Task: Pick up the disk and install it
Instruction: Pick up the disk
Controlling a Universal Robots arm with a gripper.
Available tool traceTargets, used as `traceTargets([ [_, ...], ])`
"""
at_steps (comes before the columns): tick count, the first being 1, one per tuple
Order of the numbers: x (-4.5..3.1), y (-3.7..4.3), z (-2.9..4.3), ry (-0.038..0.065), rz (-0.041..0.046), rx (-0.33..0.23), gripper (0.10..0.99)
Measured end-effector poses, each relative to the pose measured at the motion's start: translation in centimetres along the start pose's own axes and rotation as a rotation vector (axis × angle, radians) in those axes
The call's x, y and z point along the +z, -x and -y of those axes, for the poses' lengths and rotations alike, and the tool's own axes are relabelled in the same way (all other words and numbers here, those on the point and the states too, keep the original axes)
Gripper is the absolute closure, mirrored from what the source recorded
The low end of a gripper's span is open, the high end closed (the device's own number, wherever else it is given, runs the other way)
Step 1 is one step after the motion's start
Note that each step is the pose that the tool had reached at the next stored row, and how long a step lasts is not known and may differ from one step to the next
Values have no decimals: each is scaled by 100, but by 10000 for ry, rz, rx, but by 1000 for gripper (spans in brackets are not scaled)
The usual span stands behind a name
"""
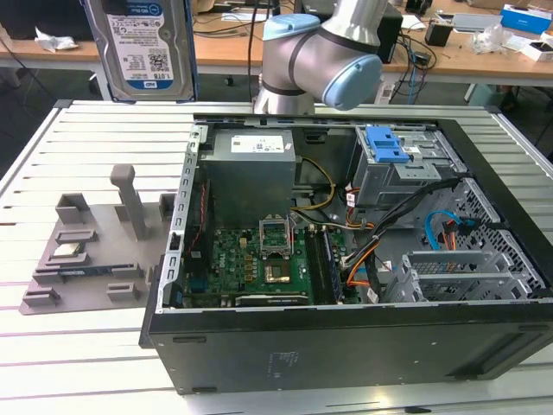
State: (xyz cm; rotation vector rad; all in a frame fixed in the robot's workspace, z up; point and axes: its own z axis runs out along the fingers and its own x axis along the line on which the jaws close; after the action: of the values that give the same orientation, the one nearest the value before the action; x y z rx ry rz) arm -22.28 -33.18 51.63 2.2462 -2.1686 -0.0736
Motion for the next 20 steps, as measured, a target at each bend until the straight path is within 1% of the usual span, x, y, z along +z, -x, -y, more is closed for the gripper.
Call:
traceTargets([
  [8, -6, -5, 142, -1, 0, -1, 718],
  [10, -8, -6, 182, 0, 0, -1, 718],
  [11, -10, -8, 217, 0, 0, -1, 718],
  [16, -14, -11, 306, 1, 0, -1, 718],
  [18, -17, -13, 366, 0, 0, -1, 718],
  [20, -18, -14, 399, 1, 0, 0, 718],
])
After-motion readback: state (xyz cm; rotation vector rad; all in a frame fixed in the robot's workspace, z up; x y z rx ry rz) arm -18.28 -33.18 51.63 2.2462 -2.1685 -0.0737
